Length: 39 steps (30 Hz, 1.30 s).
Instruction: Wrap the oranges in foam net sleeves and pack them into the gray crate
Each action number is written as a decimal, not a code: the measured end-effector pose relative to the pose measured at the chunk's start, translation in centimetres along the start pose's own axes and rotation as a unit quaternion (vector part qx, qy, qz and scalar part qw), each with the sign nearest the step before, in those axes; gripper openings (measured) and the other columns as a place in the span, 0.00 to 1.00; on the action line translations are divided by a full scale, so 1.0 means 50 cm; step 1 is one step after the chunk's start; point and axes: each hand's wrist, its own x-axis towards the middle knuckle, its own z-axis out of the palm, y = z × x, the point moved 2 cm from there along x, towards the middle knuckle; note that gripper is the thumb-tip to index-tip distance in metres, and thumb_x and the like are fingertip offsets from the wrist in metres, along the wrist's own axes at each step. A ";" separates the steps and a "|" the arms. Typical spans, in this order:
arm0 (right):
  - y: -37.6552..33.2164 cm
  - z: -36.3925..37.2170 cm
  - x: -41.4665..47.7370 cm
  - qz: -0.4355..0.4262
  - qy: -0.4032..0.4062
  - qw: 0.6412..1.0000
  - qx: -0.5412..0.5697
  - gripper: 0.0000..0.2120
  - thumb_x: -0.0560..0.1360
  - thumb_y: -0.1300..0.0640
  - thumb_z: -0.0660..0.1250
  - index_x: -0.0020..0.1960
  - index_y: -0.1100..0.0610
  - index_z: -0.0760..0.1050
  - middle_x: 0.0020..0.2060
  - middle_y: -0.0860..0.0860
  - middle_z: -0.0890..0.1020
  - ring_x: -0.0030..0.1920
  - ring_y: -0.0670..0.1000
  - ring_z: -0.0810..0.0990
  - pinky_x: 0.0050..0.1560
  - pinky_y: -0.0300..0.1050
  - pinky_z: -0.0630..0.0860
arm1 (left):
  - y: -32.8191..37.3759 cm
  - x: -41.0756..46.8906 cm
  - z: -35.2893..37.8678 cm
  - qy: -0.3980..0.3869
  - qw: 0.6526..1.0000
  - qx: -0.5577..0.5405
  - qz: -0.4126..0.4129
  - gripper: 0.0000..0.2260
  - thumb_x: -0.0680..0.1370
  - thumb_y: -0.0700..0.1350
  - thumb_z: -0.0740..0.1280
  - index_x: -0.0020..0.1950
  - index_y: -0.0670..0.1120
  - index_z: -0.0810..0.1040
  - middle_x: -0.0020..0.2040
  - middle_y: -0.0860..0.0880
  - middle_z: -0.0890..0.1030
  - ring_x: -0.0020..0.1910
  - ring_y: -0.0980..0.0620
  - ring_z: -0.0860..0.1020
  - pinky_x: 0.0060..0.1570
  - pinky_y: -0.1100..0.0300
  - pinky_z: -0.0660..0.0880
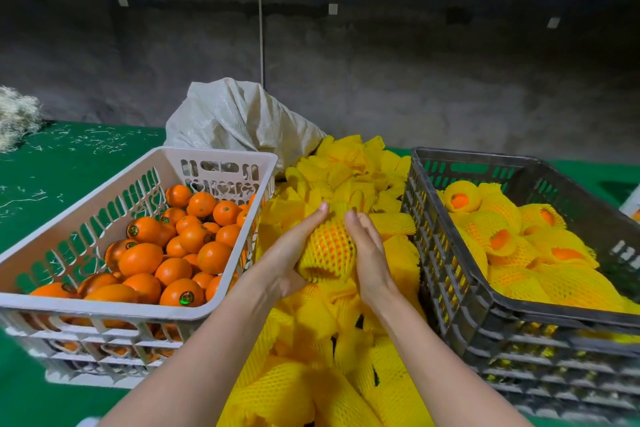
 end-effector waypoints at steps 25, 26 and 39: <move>-0.191 -0.200 -0.012 -0.168 -0.009 0.947 -0.273 0.29 0.66 0.64 0.75 0.63 0.51 0.70 0.58 0.46 0.74 0.57 0.42 0.72 0.55 0.29 0.69 | -0.023 0.052 0.233 0.130 0.933 0.178 0.284 0.19 0.84 0.51 0.47 0.65 0.47 0.72 0.62 0.46 0.76 0.52 0.56 0.77 0.48 0.73 0.73; -0.206 -0.244 0.002 -0.164 0.012 0.946 -0.281 0.29 0.66 0.65 0.75 0.63 0.51 0.70 0.57 0.45 0.73 0.55 0.39 0.71 0.51 0.25 0.68 | -0.028 0.065 0.263 0.122 0.916 0.218 0.313 0.14 0.84 0.49 0.50 0.61 0.48 0.73 0.60 0.44 0.77 0.51 0.54 0.77 0.53 0.66 0.74; -0.189 -0.713 0.273 0.095 0.257 0.805 -0.526 0.29 0.70 0.56 0.71 0.66 0.50 0.62 0.68 0.62 0.60 0.62 0.66 0.70 0.60 0.53 0.69 | -0.098 0.281 0.412 -0.015 0.659 0.713 0.239 0.11 0.79 0.44 0.64 0.61 0.47 0.77 0.55 0.44 0.81 0.55 0.44 0.78 0.52 0.50 0.76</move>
